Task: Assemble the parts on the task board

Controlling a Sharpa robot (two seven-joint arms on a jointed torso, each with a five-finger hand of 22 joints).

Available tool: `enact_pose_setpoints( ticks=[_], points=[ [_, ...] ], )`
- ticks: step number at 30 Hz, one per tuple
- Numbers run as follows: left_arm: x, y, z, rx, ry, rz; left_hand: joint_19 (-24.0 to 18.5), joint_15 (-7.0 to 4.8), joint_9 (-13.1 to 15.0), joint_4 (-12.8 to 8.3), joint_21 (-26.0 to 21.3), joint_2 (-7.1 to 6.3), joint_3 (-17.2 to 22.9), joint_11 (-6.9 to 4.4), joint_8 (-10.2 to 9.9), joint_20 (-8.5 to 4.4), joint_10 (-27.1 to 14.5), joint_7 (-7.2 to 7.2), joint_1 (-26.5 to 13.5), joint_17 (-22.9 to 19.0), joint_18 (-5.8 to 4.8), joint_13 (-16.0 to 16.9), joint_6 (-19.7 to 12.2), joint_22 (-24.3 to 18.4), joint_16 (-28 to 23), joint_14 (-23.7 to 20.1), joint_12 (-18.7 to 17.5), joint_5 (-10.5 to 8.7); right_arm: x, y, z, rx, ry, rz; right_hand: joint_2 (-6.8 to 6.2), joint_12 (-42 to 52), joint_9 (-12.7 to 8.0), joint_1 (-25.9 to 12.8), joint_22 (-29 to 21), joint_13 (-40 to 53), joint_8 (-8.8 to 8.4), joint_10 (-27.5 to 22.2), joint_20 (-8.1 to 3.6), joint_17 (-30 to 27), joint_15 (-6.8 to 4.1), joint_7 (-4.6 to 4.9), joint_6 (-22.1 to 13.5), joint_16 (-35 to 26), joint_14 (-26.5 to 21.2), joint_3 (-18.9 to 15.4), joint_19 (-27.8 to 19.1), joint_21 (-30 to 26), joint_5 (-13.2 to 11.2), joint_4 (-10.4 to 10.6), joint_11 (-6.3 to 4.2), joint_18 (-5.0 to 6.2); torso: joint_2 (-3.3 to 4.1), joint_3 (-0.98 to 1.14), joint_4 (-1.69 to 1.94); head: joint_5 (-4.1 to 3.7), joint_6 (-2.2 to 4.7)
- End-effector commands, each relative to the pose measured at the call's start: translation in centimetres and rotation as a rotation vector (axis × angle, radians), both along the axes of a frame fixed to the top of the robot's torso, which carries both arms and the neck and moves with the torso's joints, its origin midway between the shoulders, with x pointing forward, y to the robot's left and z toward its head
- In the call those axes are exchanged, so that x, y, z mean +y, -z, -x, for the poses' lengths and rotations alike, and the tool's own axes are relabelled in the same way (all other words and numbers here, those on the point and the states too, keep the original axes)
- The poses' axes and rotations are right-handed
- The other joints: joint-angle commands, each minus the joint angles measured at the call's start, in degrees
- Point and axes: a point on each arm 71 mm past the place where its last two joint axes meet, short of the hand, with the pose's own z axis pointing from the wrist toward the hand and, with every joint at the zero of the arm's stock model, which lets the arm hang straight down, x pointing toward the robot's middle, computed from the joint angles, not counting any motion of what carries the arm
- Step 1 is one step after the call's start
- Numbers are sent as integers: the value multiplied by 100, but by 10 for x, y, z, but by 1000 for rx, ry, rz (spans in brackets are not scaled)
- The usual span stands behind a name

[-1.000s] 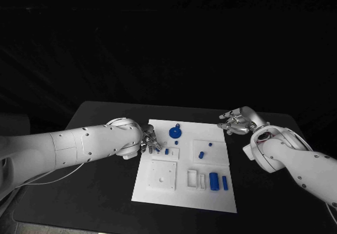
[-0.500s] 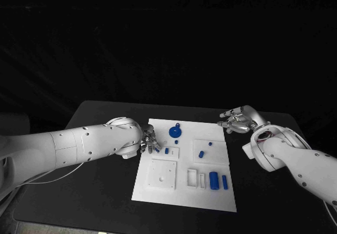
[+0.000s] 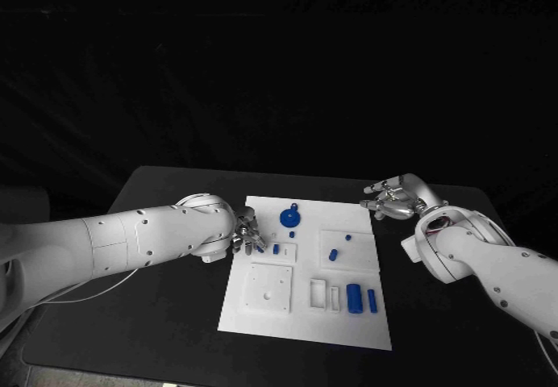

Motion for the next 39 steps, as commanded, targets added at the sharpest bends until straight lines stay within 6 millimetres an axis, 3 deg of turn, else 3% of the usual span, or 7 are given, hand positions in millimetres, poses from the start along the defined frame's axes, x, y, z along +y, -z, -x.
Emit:
enact_pose_setpoints(
  ticks=[1, 39],
  points=[
    [-4, 1, 1, 9, 31, 0, 32, 8, 7, -199, 27, 30, 210, -43, 33, 8, 275, -260, 21, 5, 28, -8, 298, 95, -26, 38, 8, 12, 0, -1, 0, -9, -8, -6, 21, -38, -6, 37, -11, -8, -29, -27, 40, -9, 31, 40, 0, -35, 4, -27, -11, 18, -9, -21, 19, -77, 0, -4, 1, 2, 8],
    [-2, 6, 1, 14, 36, -43, 31, 11, -4, -204, 27, 26, 216, -43, 23, 14, 277, -260, 28, 23, 32, -9, 314, 96, -31, 42, 11, 16, -2, 0, 0, -5, -7, -2, 24, -31, -6, 31, -80, -59, -29, -42, 48, -47, 39, 41, -4, -53, -6, -58, -28, 19, -2, -21, 26, -81, 0, -5, -2, -3, -27]
  ],
)
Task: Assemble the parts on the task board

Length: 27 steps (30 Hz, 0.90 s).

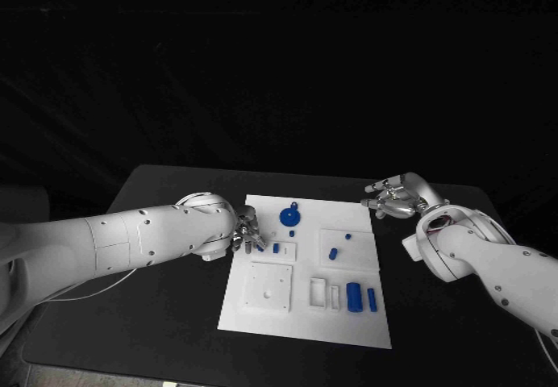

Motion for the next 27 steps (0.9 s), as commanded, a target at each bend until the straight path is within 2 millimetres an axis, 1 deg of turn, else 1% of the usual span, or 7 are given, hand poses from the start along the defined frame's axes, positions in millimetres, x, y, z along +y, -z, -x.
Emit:
enact_pose_setpoints(
  ticks=[1, 12, 14, 16, 20, 27],
  points=[
    [-1, 5, 3, 27, 17, -19, 31, 3, 5, -192, 27, 20, 205, -44, 34, 13, 277, -269, 22, 6, 32, -3, 305, 99, -31, 50, 12, 36, 1, 0, 0, -5, -11, 0, 24, -31, -6, 31, -5, -5, -29, -22, 29, -5, 40, 46, -1, -25, -6, -43, -8, 19, -2, -5, 6, -81, 1, -2, -4, 1, -5],
    [-3, 5, 3, 28, 5, -13, 29, 3, 7, -190, 26, 23, 206, -44, 37, 14, 277, -271, 11, 10, 33, -5, 308, 98, -36, 47, 10, 37, 1, 0, 0, -6, -11, 0, 26, -27, -6, 30, -29, -19, -29, -27, 32, -15, 42, 46, -6, -26, -11, -58, -13, 20, 5, -3, 9, -82, 1, 7, -4, 8, -11],
    [-3, 5, 3, 28, 3, -14, 34, 1, 11, -188, 29, 18, 203, -47, 47, 13, 279, -276, -3, 15, 34, -3, 326, 99, -33, 51, 19, 82, 1, 0, 0, -6, -11, 0, 26, -27, -6, 30, -29, -19, -29, -27, 32, -15, 42, 46, -6, -26, -11, -58, -13, 20, 5, -3, 9, -82, 2, 9, -5, 8, -15],
    [-5, 5, 4, 31, 2, -14, 41, -1, 11, -202, 35, 6, 219, -55, 68, 14, 281, -289, -52, 34, 37, 5, 354, 100, -24, 61, 49, 168, 1, 0, 0, -6, -10, 0, 26, -27, -6, 30, -29, -19, -29, -27, 32, -15, 42, 46, -6, -26, -11, -58, -13, 20, 5, -3, 9, -82, 2, 11, -8, 9, -17],
    [-7, 6, 5, 36, 5, -14, 46, -4, 4, -214, 39, 3, 228, -59, 90, 13, 284, -302, -90, 46, 39, 5, 395, 99, -27, 72, 71, 203, 1, 0, 0, -6, -10, 0, 26, -27, -6, 30, -29, -19, -29, -27, 32, -15, 42, 46, -6, -26, -11, -58, -13, 20, 5, -3, 9, -82, 1, 11, -11, 4, -22],
    [-10, 7, 6, 45, 11, -16, 63, -7, -33, -227, 50, -3, 229, -71, 110, 16, 289, -324, -131, 73, 46, 7, 479, 99, -28, 101, 134, 230, 1, 0, 0, -6, -10, 0, 26, -27, -6, 30, -29, -19, -29, -27, 32, -15, 42, 46, -6, -26, -11, -58, -13, 20, 5, -3, 9, -82, 2, 8, -5, -3, -28]
  ],
)
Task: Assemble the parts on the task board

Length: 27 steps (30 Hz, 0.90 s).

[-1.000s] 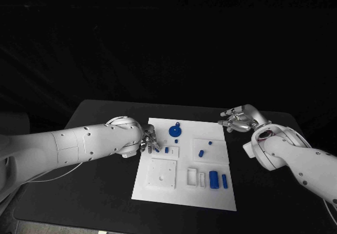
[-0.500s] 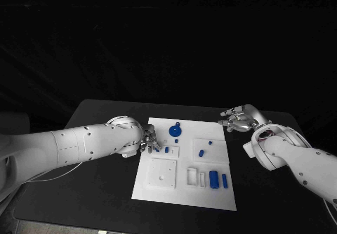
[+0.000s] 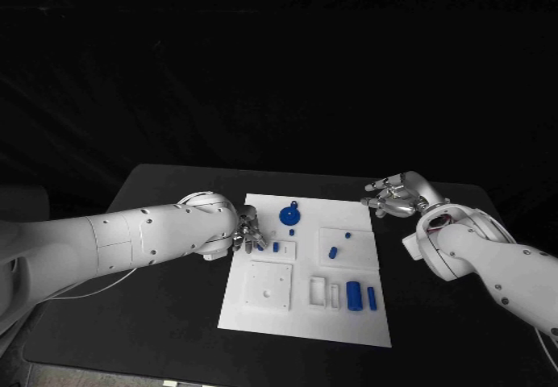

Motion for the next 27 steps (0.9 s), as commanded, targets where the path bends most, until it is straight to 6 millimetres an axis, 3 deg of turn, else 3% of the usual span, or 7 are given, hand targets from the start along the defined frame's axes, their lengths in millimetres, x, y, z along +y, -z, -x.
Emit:
enact_pose_setpoints(
  ticks=[1, 10, 18, 20, 22, 24, 27],
  points=[
    [-6, 6, 5, 37, 18, -6, 45, -5, -26, -218, 28, 10, 235, -33, 21, -4, 287, -378, -68, 11, 48, 7, 436, 96, -28, 39, 29, 22, 1, 0, 0, -6, -10, 0, 26, -27, -5, 30, -4, -5, -29, -27, 32, -5, 43, 47, -7, -27, -10, -24, -13, 20, 5, -1, 9, -82, 1, -1, 4, -5, -6],
    [-8, 7, 6, 39, 23, -11, 72, -11, -71, -246, 50, -9, 234, -38, 12, -10, 288, -384, -64, 48, 57, -2, 467, 98, -29, 50, 73, 58, 2, 0, 0, -5, -11, -1, 27, -24, -6, 24, -27, -18, -30, -34, 34, -13, 44, 48, -10, -25, -12, -36, -19, 21, 14, 2, 11, -85, 1, -11, 14, 0, -16],
    [-10, 8, 5, 32, 19, -9, 69, -10, -92, -236, 65, -17, 224, -36, 8, -7, 287, -383, -80, 71, 58, -12, 467, 99, -29, 51, 90, 68, 2, 0, 0, -5, -11, -1, 26, -22, -5, 22, -40, -22, -29, -41, 37, -16, 47, 49, -12, -24, -15, -41, -28, 20, 16, 5, 13, -87, 0, -9, -1, 4, -20],
    [-9, 9, 4, 30, 17, -8, 63, -8, -118, -209, 63, -34, 194, -30, -17, -4, 286, -381, -91, 72, 57, -18, 455, 95, -40, 48, 86, -38, 2, 0, 0, -5, -11, -2, 26, -22, -5, 21, -40, -23, -29, -41, 37, -16, 47, 49, -12, -24, -15, -41, -28, 20, 16, 6, 13, -87, -2, -8, 0, 0, -21],
    [-9, 9, 3, 29, 13, -7, 54, -7, -219, -118, 55, -77, 96, -24, -104, -2, 283, -380, -98, 66, 50, -29, 466, 89, -61, 53, 71, -217, 2, 0, 0, -5, -11, -1, 26, -22, -5, 21, -40, -23, -29, -41, 37, -16, 47, 49, -12, -24, -15, -41, -28, 20, 16, 6, 13, -87, -1, -7, 4, -8, -26],
    [-8, 10, 3, 29, 10, -7, 55, -6, -609, 40, 39, -180, -51, -15, -329, -7, 281, -372, -114, 40, 37, -46, 482, 83, -103, 53, 28, -377, 2, 0, 0, -4, -11, -2, 26, -22, -5, 21, -40, -23, -29, -41, 37, -16, 47, 49, -12, -24, -15, -41, -28, 20, 16, 6, 13, -87, 0, -6, 5, -10, -27],
    [-7, 10, 2, 31, 6, -10, 44, -14, -889, 251, 3, -326, -240, -17, -396, -24, 280, -375, -72, 5, 8, -70, 519, 74, -152, 31, -53, -418, 2, 0, 0, -4, -11, -2, 28, -22, -5, 21, -48, -25, -29, -47, 38, -18, 48, 49, -13, -25, -19, -42, -35, 18, 19, 8, 14, -88, 0, -4, 1, -10, -32]
  ],
)
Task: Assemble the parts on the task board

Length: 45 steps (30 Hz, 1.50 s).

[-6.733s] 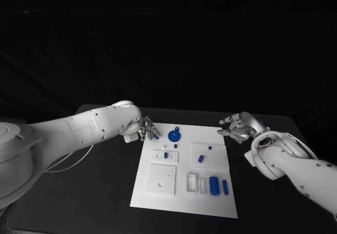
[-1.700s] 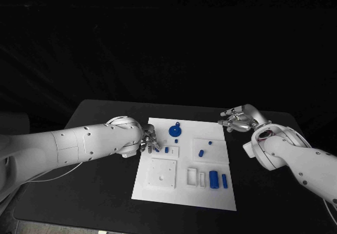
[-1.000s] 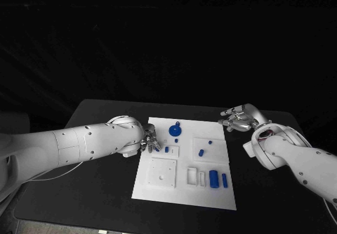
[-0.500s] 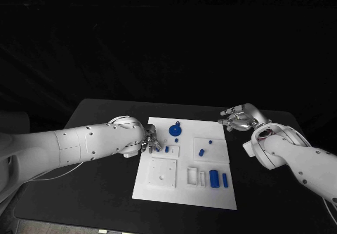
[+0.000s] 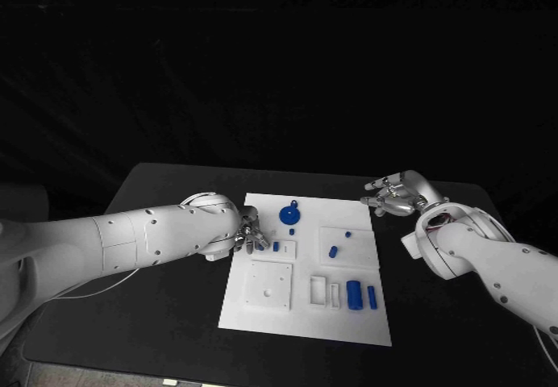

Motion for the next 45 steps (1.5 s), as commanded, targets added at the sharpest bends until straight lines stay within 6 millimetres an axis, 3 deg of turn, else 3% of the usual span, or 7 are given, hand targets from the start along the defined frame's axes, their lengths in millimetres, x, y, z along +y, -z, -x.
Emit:
enact_pose_setpoints(
  ticks=[1, 2, 13, 17, 22, 28, 45],
  points=[
    [-3, 6, 3, 26, 15, 3, -11, -19, -250, 184, -52, -163, -153, -18, -75, -21, 274, -262, 47, -34, -4, -30, 278, 75, -53, 1, -101, -33, 1, 0, 0, -5, -10, -1, 28, -22, -6, 21, -5, -8, -29, -26, 17, -5, 28, 28, 8, -25, 2, -32, -13, 18, 19, -5, -7, -88, 0, 5, -3, -4, -8],
    [-2, 6, 3, 27, 14, 1, -8, -19, -474, 298, -73, -195, -207, -21, -128, -31, 274, -248, 129, -42, -23, -28, 315, 74, -52, 7, -124, -34, 1, 0, 0, -5, -10, -1, 28, -22, -6, 21, -5, -8, -29, -26, 17, -5, 28, 28, 8, -25, 2, -32, -13, 18, 19, -5, -7, -88, 0, 5, -3, -4, -8],
    [3, 5, 1, 6, -18, 4, -42, 7, -1336, 975, -129, -600, -553, 36, -212, -14, 258, -133, 241, -80, -36, -3, 189, 92, -31, -80, -227, -132, 1, 0, 0, -6, -9, -2, 25, -25, -6, 22, -20, -14, -29, -41, 22, -12, 34, 31, -1, -32, -13, -36, -30, 16, 26, -5, -1, -90, -3, -3, 0, -9, -9],
    [5, 5, 1, 5, -19, 7, -60, 31, -1580, 1288, -158, -829, -547, 70, -219, 5, 242, -67, 271, -97, -32, -1, 116, 86, -43, -116, -293, -450, 1, 0, 0, -4, -10, -1, 22, -27, -6, 23, -23, -15, -29, -44, 24, -14, 36, 31, -3, -34, -17, -39, -34, 16, 25, -6, 0, -90, -6, -4, 1, -14, -11],
    [6, 5, 1, 3, -25, 15, -119, 92, -1916, 1492, -263, -958, -588, 113, -119, 64, 139, 34, 310, -108, -7, -87, -129, 74, -27, -249, -470, -470, 1, 0, 0, -3, -11, 0, 23, -27, -6, 21, -33, -18, -29, -51, 26, -18, 38, 33, -3, -35, -20, -44, -41, 17, 25, -5, 3, -90, -6, -8, -1, -26, -12],
    [9, 5, 1, 1, -33, 19, -87, 109, -2312, 1561, -341, -1020, -633, 121, 199, 80, 117, 46, 338, -156, 0, -125, -278, 93, -8, -268, -467, -502, 1, 1, 0, -2, -10, -1, 23, -27, -6, 21, -33, -18, -29, -51, 26, -18, 38, 33, -3, -35, -20, -44, -41, 17, 25, -5, 3, -90, -5, -10, 0, -31, -11],
    [22, -5, 5, -31, -60, 91, -176, 228, -3031, 1540, -518, -1091, -743, 209, 136, 183, -212, 225, 384, -229, 37, -237, -704, 78, -55, -420, -591, -510, -1, 2, -1, 0, -5, -1, 26, -26, -5, 17, -52, -23, -29, -57, 30, -26, 42, 34, -14, -38, -27, -54, -47, 19, 29, -1, 6, -91, -3, -5, 3, -73, 11]
  ],
)
